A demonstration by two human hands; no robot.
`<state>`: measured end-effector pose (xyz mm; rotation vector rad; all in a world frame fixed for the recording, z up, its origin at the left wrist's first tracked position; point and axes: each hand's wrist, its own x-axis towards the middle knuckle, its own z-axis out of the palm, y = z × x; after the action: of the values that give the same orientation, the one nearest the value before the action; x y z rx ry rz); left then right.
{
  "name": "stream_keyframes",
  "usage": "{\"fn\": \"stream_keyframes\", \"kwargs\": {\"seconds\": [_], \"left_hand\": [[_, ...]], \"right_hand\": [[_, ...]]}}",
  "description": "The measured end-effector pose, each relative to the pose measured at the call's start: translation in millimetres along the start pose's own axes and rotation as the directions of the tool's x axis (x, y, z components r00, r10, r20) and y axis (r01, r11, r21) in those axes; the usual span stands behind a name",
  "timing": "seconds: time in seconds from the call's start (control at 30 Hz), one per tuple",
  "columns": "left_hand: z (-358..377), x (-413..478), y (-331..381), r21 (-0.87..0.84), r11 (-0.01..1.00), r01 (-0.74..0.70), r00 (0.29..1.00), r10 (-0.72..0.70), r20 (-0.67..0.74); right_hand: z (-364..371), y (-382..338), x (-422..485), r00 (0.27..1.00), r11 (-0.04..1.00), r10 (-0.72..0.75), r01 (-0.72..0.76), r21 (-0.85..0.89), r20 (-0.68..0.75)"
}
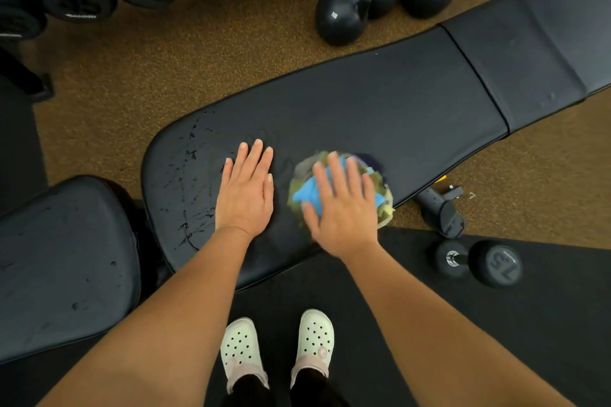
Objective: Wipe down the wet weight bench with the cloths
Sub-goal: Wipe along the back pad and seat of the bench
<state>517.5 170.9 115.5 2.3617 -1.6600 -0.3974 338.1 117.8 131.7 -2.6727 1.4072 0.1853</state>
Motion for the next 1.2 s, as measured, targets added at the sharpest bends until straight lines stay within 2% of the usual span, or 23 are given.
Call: {"fn": "stream_keyframes", "kwargs": {"seconds": [0.07, 0.1, 0.13, 0.17, 0.23, 0.3, 0.33, 0.4, 0.5, 0.57, 0.6, 0.7, 0.77, 0.83, 0.93, 1.0, 1.03, 1.13, 1.2], "left_hand": [[0, 0, 0, -0.014, 1.000, -0.003, 1.000, 0.003, -0.009], [0, 1, 0, -0.015, 1.000, -0.003, 1.000, 0.003, -0.014], [1, 1, -1, -0.015, 1.000, -0.002, 1.000, 0.002, -0.015], [1, 0, -2, -0.018, 1.000, -0.002, 1.000, 0.002, -0.014], [2, -1, -2, -0.026, 1.000, -0.004, 1.000, 0.004, -0.016], [1, -1, -3, -0.033, 0.999, -0.015, 1.000, 0.014, -0.024], [1, -1, -4, -0.041, 0.999, -0.023, 0.999, 0.021, -0.027], [1, -1, -5, -0.059, 0.998, -0.037, 0.999, 0.035, -0.033], [2, 0, -6, -0.082, 0.996, -0.039, 0.998, 0.034, -0.053], [3, 0, -7, -0.080, 0.996, -0.035, 0.998, 0.030, -0.056], [3, 0, -7, -0.079, 0.996, -0.036, 0.998, 0.032, -0.058], [1, 0, -9, -0.097, 0.994, -0.054, 0.998, 0.049, -0.050], [-2, 0, -11, -0.116, 0.991, -0.072, 0.997, 0.068, -0.038], [-5, 1, -18, -0.124, 0.986, -0.111, 0.994, 0.110, -0.017], [-8, 0, -34, -0.043, 0.982, -0.185, 0.982, 0.186, 0.029], [-9, -2, -42, 0.033, 0.980, -0.195, 0.980, 0.193, 0.045], [-10, -5, -45, 0.063, 0.982, -0.179, 0.983, 0.177, 0.047], [-10, -14, -52, 0.097, 0.987, -0.126, 0.992, 0.123, 0.042], [-10, -19, -57, 0.098, 0.990, -0.103, 0.994, 0.099, 0.045]], "right_hand": [[-2, -18, 14, 0.956, 0.954, 0.292, -0.288, 0.080, -0.038], [-1, -33, 14, 0.936, 0.933, 0.350, -0.344, 0.106, -0.040], [1, -48, 10, 0.943, 0.938, 0.333, -0.328, 0.114, -0.023], [5, -60, 0, 0.967, 0.962, 0.255, -0.254, 0.101, 0.002], [11, -66, -25, 0.999, 0.998, 0.024, -0.026, 0.052, 0.039], [12, -51, -36, 0.990, 0.991, -0.135, 0.135, 0.007, 0.044], [12, -41, -36, 0.985, 0.985, -0.171, 0.172, -0.020, 0.037], [11, -27, -28, 0.992, 0.992, -0.124, 0.124, -0.027, 0.021], [7, -41, -13, 0.986, 0.985, 0.165, -0.164, 0.051, -0.003], [6, -64, -10, 0.964, 0.961, 0.265, -0.264, 0.082, 0.005], [7, -71, -12, 0.975, 0.973, 0.222, -0.223, 0.067, 0.023], [7, -60, -27, 0.990, 0.994, -0.104, 0.106, -0.012, 0.097], [3, -39, -25, 0.977, 0.982, -0.178, 0.184, -0.042, 0.120], [-3, -28, -11, 0.995, 0.993, -0.070, 0.076, -0.087, 0.068], [-9, -42, 12, 0.989, 0.991, 0.131, -0.128, -0.039, 0.064], [-8, -64, 12, 0.986, 0.988, 0.155, -0.154, -0.016, 0.068], [-5, -71, 6, 0.992, 0.995, 0.102, -0.101, -0.018, 0.070], [1, -62, -17, 0.966, 0.970, -0.242, 0.244, -0.017, 0.091], [0, -39, -17, 0.937, 0.939, -0.338, 0.342, -0.037, 0.086]]}}
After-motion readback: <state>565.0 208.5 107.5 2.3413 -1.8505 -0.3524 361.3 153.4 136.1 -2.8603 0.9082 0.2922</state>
